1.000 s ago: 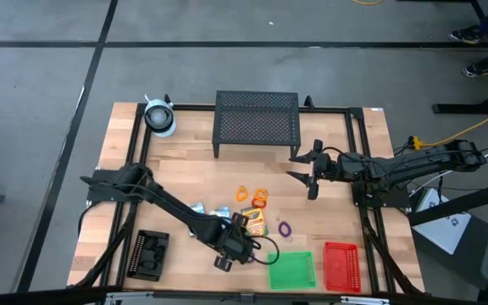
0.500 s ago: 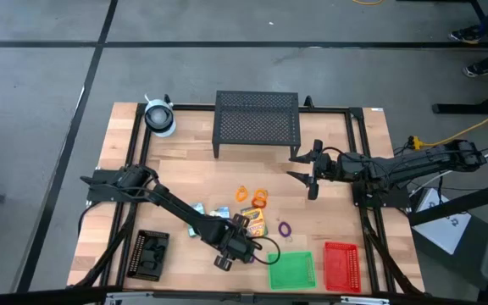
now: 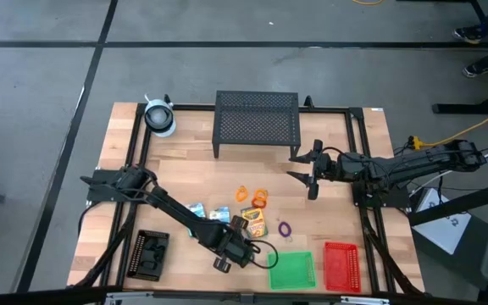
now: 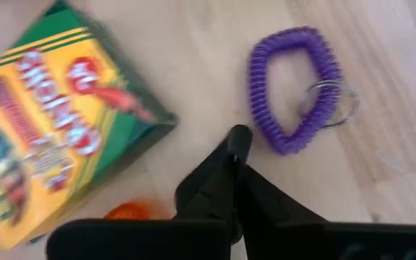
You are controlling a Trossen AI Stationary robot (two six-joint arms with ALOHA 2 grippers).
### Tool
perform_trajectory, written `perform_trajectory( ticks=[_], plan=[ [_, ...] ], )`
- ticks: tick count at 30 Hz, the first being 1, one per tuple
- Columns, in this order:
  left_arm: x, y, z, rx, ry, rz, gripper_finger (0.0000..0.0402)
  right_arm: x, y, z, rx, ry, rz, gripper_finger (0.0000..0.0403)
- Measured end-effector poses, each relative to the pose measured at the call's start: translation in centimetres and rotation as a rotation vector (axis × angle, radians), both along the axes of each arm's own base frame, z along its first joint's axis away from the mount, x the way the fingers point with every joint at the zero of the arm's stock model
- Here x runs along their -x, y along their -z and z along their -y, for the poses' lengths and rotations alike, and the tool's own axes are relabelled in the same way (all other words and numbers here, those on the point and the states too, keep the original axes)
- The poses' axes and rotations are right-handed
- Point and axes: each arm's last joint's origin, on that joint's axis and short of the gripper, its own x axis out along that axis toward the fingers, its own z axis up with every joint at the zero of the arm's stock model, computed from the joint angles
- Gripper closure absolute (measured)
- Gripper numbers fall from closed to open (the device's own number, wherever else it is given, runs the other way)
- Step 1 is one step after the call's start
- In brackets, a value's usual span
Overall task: Pick & Place Office Desk Supplies
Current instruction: Put the black rubber band into the black bin
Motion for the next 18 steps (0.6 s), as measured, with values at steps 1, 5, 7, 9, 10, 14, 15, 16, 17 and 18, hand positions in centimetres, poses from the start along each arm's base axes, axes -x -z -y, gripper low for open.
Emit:
perform_trajectory(
  ticks=[1, 5, 7, 9, 10, 14, 15, 16, 17, 18],
  plan=[
    [0.2, -0.4, -0.1, -0.003, -0.006, 0.002, 0.0397, 0.0, 0.0, 0.0, 0.0, 0.0, 0.0, 0.0188],
    [1.0, -3.2, -0.3, 0.019, -0.055, 0.046, 0.0398, 0.0, 0.0, 0.0, 0.0, 0.0, -0.001, 0.0188],
    [1.8, -4.7, -0.3, 0.029, -0.085, 0.067, 0.0398, 0.0, 0.1, 0.0, 0.0, 0.0, -0.008, 0.0188],
    [2.6, -6.3, 0.0, 0.051, -0.107, 0.096, 0.0398, 0.0, 0.1, 0.0, -0.002, 0.0, -0.009, 0.0188],
    [3.1, -7.1, 0.1, 0.06, -0.124, 0.109, 0.0398, 0.0, 0.1, 0.0, -0.002, 0.0, -0.01, 0.0188],
    [5.6, -10.2, 0.9, 0.099, -0.202, 0.176, 0.0399, 0.0, 0.1, 0.0, -0.013, 0.001, -0.009, 0.0188],
    [6.3, -10.7, 1.2, 0.106, -0.22, 0.194, 0.0399, 0.0, 0.1, 0.0, -0.017, 0.002, -0.008, 0.0188],
    [7.1, -11.1, 1.5, 0.115, -0.237, 0.208, 0.0399, 0.0, 0.1, 0.0, -0.018, 0.003, -0.008, 0.0188],
    [8.1, -11.4, 1.7, 0.125, -0.253, 0.214, 0.0398, 0.0, 0.1, 0.0, -0.019, 0.002, -0.008, 0.0188],
    [9.1, -11.5, 2.0, 0.135, -0.272, 0.204, 0.0398, 0.0, 0.1, 0.0, -0.02, 0.002, -0.008, 0.0188]
  ],
)
